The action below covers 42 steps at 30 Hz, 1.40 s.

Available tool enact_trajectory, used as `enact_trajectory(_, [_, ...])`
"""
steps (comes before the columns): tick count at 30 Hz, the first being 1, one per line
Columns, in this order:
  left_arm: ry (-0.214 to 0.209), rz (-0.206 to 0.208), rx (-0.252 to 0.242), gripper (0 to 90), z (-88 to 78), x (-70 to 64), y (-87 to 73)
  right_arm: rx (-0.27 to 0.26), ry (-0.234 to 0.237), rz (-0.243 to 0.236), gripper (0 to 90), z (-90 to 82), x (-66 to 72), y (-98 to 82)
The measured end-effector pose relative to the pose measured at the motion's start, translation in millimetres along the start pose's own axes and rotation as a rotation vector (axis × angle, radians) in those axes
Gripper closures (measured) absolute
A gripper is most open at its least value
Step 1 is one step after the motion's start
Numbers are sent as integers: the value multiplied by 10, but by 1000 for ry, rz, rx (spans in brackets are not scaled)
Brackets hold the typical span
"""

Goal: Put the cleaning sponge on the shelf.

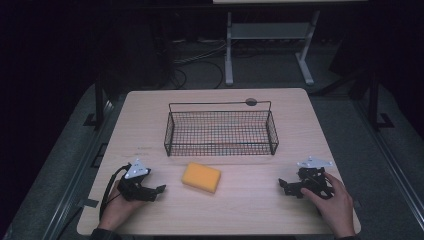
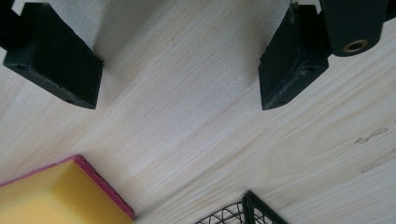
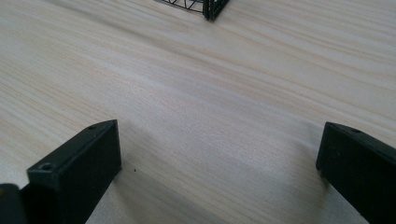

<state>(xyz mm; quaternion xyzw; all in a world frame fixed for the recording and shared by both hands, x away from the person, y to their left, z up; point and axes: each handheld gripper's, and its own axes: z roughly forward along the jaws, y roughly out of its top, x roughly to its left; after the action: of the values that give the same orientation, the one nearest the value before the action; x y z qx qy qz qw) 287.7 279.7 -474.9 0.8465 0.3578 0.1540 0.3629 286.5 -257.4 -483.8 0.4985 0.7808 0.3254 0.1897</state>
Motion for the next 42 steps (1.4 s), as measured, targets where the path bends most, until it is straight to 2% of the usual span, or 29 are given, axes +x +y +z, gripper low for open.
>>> enact_trajectory(7, [-10,-10,-7,143,-9,22,-2,0,0,0,0,0,0,0])
enact_trajectory(8, [-20,-34,-11,148,-16,34,4,0,0,0,0,0,-1,0])
enact_trajectory(9, [-20,-34,-11,149,-16,34,4,0,0,0,0,0,-1,0])
enact_trajectory(10, [-10,-27,-8,150,-17,35,11,0,0,0,0,0,-1,1])
enact_trajectory(16, [-19,-7,-17,192,-30,17,72,0,0,-1,0,0,-1,0])
enact_trajectory(20, [-29,19,-18,232,-29,5,149,0,0,0,0,0,0,0])
enact_trajectory(24, [-44,28,-26,262,0,4,212,0,0,0,0,0,0,0])
enact_trajectory(29, [-66,51,-17,346,36,-23,269,0,0,0,0,0,0,1])
enact_trajectory(30, [-79,55,-19,419,42,-34,294,0,0,0,0,0,0,1])
enact_trajectory(33, [-86,54,-25,536,46,-46,325,0,0,0,0,0,0,1])
enact_trajectory(36, [-114,53,-25,713,52,-69,377,1,0,-1,0,0,-1,1])
enact_trajectory(37, [-120,65,-20,713,54,-71,388,1,0,-1,0,0,-1,1])
enact_trajectory(38, [-131,75,-9,833,71,-89,411,0,0,-1,0,0,-1,1])
enact_trajectory(39, [-138,73,-4,884,84,-97,420,1,0,0,0,0,0,1])
enact_trajectory(42, [-154,67,13,897,115,-113,435,1,0,0,0,0,0,1])
